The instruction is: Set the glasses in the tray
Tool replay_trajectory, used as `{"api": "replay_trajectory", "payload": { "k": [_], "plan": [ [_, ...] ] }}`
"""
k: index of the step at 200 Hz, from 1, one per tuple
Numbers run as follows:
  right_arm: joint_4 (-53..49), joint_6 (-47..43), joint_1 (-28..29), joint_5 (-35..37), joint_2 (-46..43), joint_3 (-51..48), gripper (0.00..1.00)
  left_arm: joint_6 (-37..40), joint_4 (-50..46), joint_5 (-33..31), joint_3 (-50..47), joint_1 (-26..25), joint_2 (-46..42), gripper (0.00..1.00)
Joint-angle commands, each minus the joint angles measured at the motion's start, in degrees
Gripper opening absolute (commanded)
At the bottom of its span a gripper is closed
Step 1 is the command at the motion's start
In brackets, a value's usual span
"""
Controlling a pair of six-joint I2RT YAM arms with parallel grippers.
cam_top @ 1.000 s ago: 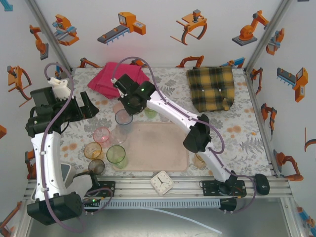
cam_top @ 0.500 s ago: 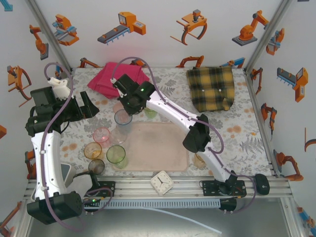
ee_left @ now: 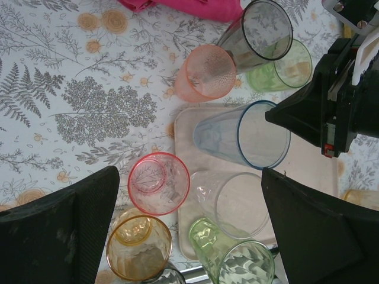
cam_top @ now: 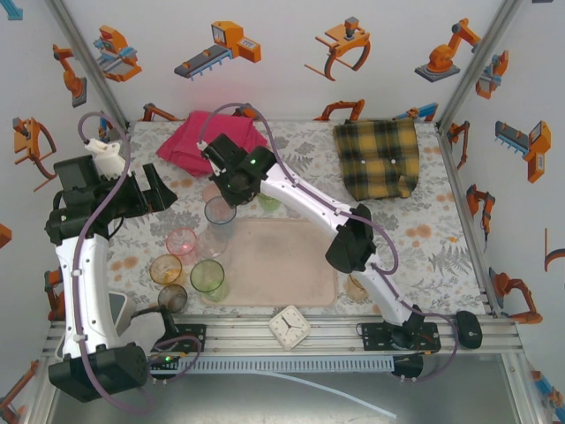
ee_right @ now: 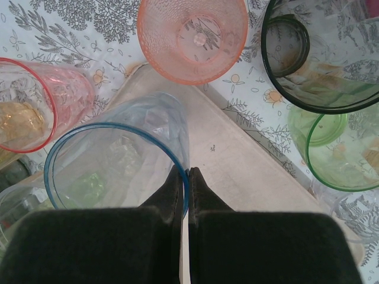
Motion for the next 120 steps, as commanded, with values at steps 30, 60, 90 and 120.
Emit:
{"api": "replay_trajectory", "payload": {
  "k": [30, 60, 90, 120],
  "plan": [
    [0.0, -1.2, 0.4, 1.7, 1.2, 1.5, 0.00, -0.6, 0.4, 1.5, 0.9, 0.2, -0.6, 0.97],
    [0.3, -1.0, 0.4, 1.5, 1.7, 1.9, 0.00, -0.7, 0.0, 1.8, 1.7, 0.2, -0.5, 0.97],
    [0.5, -0.9, 0.4, 1.5, 2.2, 2.2, 0.00, -0.7, -0.2, 1.9, 1.9, 0.2, -1.1, 0.97],
    [0.2, -0.9, 0.4, 1.3, 2.7, 2.2, 0.00, -0.7, -0.3, 2.2, 1.6, 0.2, -1.6, 0.97]
  ]
}}
